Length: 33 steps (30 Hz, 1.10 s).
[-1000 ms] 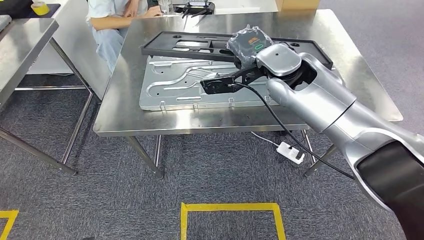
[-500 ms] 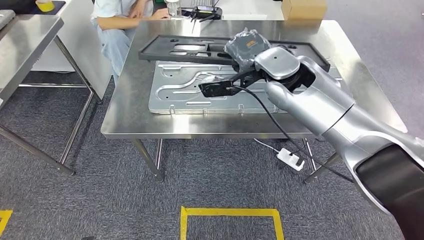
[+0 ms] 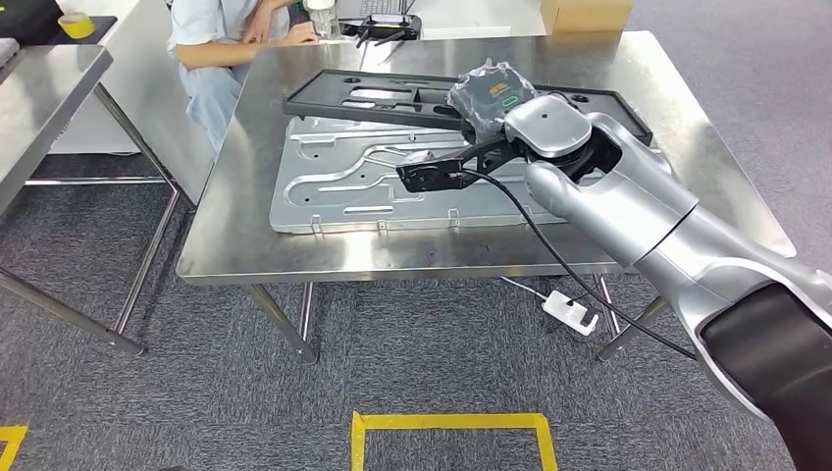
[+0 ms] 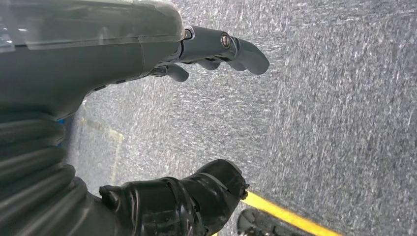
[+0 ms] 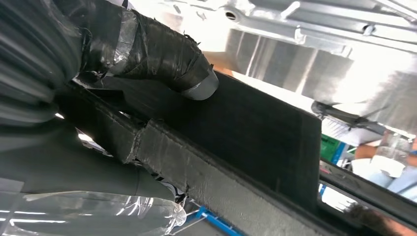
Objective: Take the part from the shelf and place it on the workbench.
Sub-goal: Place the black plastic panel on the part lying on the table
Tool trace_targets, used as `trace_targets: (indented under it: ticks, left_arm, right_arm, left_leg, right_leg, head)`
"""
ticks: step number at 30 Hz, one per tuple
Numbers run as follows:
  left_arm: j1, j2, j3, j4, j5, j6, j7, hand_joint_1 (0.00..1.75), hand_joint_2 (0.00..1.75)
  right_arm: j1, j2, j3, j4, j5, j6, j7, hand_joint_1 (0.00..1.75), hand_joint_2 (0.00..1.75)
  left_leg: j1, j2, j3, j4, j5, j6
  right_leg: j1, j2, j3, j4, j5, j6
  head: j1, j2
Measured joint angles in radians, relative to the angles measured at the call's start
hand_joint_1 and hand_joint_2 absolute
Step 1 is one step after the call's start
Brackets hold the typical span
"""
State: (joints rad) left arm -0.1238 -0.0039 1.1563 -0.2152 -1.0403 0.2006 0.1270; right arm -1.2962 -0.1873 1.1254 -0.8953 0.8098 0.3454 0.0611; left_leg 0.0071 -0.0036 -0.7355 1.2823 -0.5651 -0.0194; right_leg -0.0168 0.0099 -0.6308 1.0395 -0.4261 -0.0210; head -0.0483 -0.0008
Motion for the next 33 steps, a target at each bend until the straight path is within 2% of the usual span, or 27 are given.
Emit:
trace_targets:
  ticks: [1,2,4,5,6,8,10,11,13,15,16,17,18,19,20,21,22,25,27,28,30,31,32,33]
  left_arm:
    - [0.0,0.0,0.0,0.0,0.0,0.0,0.001,0.0,1.75]
    - [0.001,0.0,0.0,0.0,0.0,0.0,0.001,0.0,1.75]
    - [0.001,0.0,0.0,0.0,0.0,0.0,0.002,0.0,1.75]
    - [0.001,0.0,0.0,0.0,0.0,0.0,0.002,0.0,1.75]
    - [0.0,0.001,0.0,0.0,0.0,0.0,0.002,0.0,1.75]
    - [-0.001,0.001,0.0,0.0,0.0,0.0,0.002,0.0,1.75]
    - [-0.001,0.001,0.0,0.0,0.001,0.0,0.002,0.0,1.75]
    - [0.0,0.0,0.0,0.0,0.002,0.0,0.002,0.0,1.75]
    - [0.0,0.0,0.0,0.0,0.003,0.0,0.003,0.0,1.75]
    - [-0.001,0.0,0.0,0.0,0.003,0.0,0.003,0.0,1.75]
    - [-0.001,0.0,0.0,0.0,0.003,0.0,0.003,0.0,1.75]
    - [-0.001,0.0,0.0,0.0,0.003,0.0,0.003,0.0,1.75]
    - [0.0,0.0,0.0,0.0,0.003,0.0,0.003,0.0,1.75]
    - [0.001,-0.001,0.0,0.0,0.003,0.0,0.003,0.0,1.75]
    - [0.002,-0.001,0.0,0.0,0.003,0.0,0.003,0.0,1.75]
    - [0.001,-0.001,0.0,0.0,0.003,0.0,0.003,0.0,1.75]
    - [0.0,0.0,0.0,0.0,0.003,0.001,0.003,0.0,1.75]
    - [-0.001,0.0,0.0,0.0,0.003,0.001,0.003,0.0,1.75]
    - [0.0,0.0,0.0,0.0,0.003,0.002,0.003,0.0,1.75]
    - [0.001,0.0,0.0,0.0,0.002,0.002,0.003,0.0,1.75]
    - [0.0,0.0,0.0,0.0,0.002,0.003,0.003,0.0,1.75]
    - [0.0,-0.001,0.0,0.0,0.001,0.003,0.003,0.0,1.75]
    - [0.001,-0.001,0.0,0.0,0.001,0.003,0.003,0.0,1.75]
    - [0.001,-0.002,0.0,0.0,0.001,0.003,0.003,0.0,1.75]
  right_arm:
    - [0.003,0.0,0.0,0.0,0.0,0.0,-0.001,1.75,1.75]
    - [0.005,0.0,0.0,0.0,0.0,0.0,-0.001,1.75,1.75]
    - [0.007,0.0,0.0,0.0,0.0,0.0,-0.002,1.75,1.75]
    - [0.006,0.0,0.0,-0.001,0.0,0.0,-0.002,1.75,1.75]
    - [0.005,0.0,0.0,-0.002,0.0,0.0,-0.002,1.75,1.75]
    - [0.003,0.0,0.0,-0.003,0.0,0.0,-0.002,1.75,1.75]
    - [0.004,0.0,0.0,-0.004,0.0,0.0,-0.002,1.75,1.75]
    - [0.003,-0.001,0.0,-0.004,0.0,0.001,-0.002,1.75,1.75]
    - [0.003,-0.003,0.0,-0.005,0.0,0.001,-0.002,1.75,1.75]
    - [0.006,-0.003,0.0,-0.005,0.0,0.0,-0.002,1.75,1.75]
    - [0.01,-0.003,0.0,-0.005,0.0,0.0,-0.002,1.75,1.75]
    - [0.012,-0.003,0.0,-0.005,0.0,0.0,-0.002,1.75,1.75]
    - [0.014,-0.003,0.0,-0.005,0.0,0.0,-0.002,1.75,1.75]
    - [0.014,-0.003,0.0,-0.005,0.0,-0.001,-0.002,1.75,1.75]
    - [0.013,-0.003,0.0,-0.005,0.0,-0.001,-0.002,1.75,1.75]
    - [0.012,-0.003,0.0,-0.005,0.0,-0.001,-0.002,1.75,1.75]
    - [0.011,-0.003,0.0,-0.006,0.0,-0.002,-0.003,1.75,1.75]
    - [0.01,-0.003,0.0,-0.007,0.0,-0.003,-0.003,1.75,1.75]
    - [0.01,-0.004,0.0,-0.007,0.0,-0.004,-0.003,1.75,1.75]
    - [0.01,-0.004,0.0,-0.007,0.0,-0.004,-0.003,1.75,1.75]
    - [0.012,-0.004,0.0,-0.007,0.0,-0.005,-0.002,1.75,1.75]
    - [0.015,-0.004,0.0,-0.007,0.0,-0.006,-0.002,1.75,1.75]
    - [0.019,-0.004,0.0,-0.007,0.0,-0.006,-0.003,1.75,1.75]
    - [0.022,-0.004,0.0,-0.007,0.0,-0.006,-0.003,1.75,1.75]
  left_leg:
    - [0.001,0.0,-0.019,0.025,0.005,-0.001]
    - [0.001,0.0,-0.019,0.011,0.03,0.0]
    - [0.001,0.0,0.03,-0.115,0.11,0.006]
    - [-0.001,0.0,0.063,-0.183,0.136,0.01]
    - [-0.004,0.0,0.086,-0.229,0.148,0.014]
    - [-0.011,-0.002,0.102,-0.256,0.142,0.022]
    - [-0.007,-0.002,0.109,-0.265,0.143,0.032]
    - [-0.004,-0.001,0.115,-0.271,0.144,0.036]
    - [0.0,0.0,0.125,-0.28,0.143,0.047]
    - [-0.001,0.0,0.129,-0.278,0.137,0.054]
    - [-0.001,0.0,0.132,-0.276,0.133,0.055]
    - [-0.001,-0.001,0.135,-0.274,0.128,0.055]
    - [0.0,-0.003,0.14,-0.271,0.122,0.054]
    - [0.0,-0.004,0.145,-0.266,0.114,0.051]
    - [-0.002,-0.006,0.148,-0.261,0.106,0.047]
    - [-0.003,-0.006,0.149,-0.257,0.1,0.042]
    - [-0.005,-0.007,0.149,-0.255,0.096,0.038]
    - [-0.007,-0.006,0.153,-0.259,0.091,0.025]
    - [-0.006,-0.004,0.142,-0.224,0.067,0.014]
    - [-0.005,-0.003,0.12,-0.178,0.046,0.009]
    - [-0.003,-0.002,0.047,-0.045,0.002,0.002]
    - [-0.002,-0.001,0.016,0.001,-0.003,0.0]
    - [-0.002,-0.001,-0.001,0.015,0.009,0.0]
    - [-0.002,-0.001,0.0,-0.009,0.039,0.002]
  right_leg:
    - [0.0,0.001,0.003,0.0,-0.003,-0.001]
    - [0.0,0.001,0.008,0.0,-0.006,0.0]
    - [0.0,0.002,0.02,0.0,-0.014,0.003]
    - [0.002,0.002,0.024,0.0,-0.018,0.007]
    - [0.003,0.002,0.026,-0.001,-0.021,0.011]
    - [0.004,0.003,0.028,-0.005,-0.023,0.021]
    - [0.005,0.002,0.03,-0.006,-0.027,0.031]
    - [0.006,0.001,0.024,0.009,-0.037,0.035]
    - [0.006,-0.001,-0.025,0.106,-0.081,0.041]
    - [0.007,-0.002,-0.101,0.235,-0.122,0.044]
    - [0.006,-0.002,-0.126,0.266,-0.121,0.045]
    - [0.006,-0.002,-0.133,0.261,-0.1,0.044]
    - [0.005,-0.003,-0.12,0.219,-0.064,0.043]
    - [0.005,-0.004,-0.094,0.149,-0.021,0.04]
    - [0.006,-0.005,-0.065,0.086,0.007,0.037]
    - [0.007,-0.005,-0.042,0.037,0.023,0.034]
    - [0.008,-0.005,-0.029,0.01,0.025,0.031]
    - [0.008,-0.002,-0.022,-0.001,0.018,0.02]
    - [0.002,-0.001,-0.013,-0.007,0.015,0.01]
    - [0.0,-0.001,-0.008,-0.009,0.013,0.007]
    - [0.0,0.0,-0.001,-0.009,0.007,0.002]
    - [0.0,0.001,0.003,-0.009,0.003,0.001]
    - [0.0,0.002,0.009,-0.009,-0.001,0.0]
    - [0.001,0.002,0.015,-0.008,-0.005,0.001]
  head:
    - [0.0,0.0]
    - [0.0,0.0]
    - [0.0,0.0]
    - [0.0,0.0]
    - [0.0,0.0]
    - [0.001,0.0]
    - [0.002,0.0]
    - [0.003,0.0]
    - [0.008,0.0]
    - [0.012,0.0]
    - [0.012,0.0]
    - [0.013,0.0]
    - [0.013,0.0]
    - [0.013,0.0]
    - [0.013,0.0]
    - [0.012,0.0]
    - [0.011,0.0]
    - [0.01,0.0]
    - [0.007,0.0]
    - [0.005,0.0]
    - [0.002,0.0]
    - [0.002,0.0]
    - [0.002,0.0]
    - [0.002,0.0]
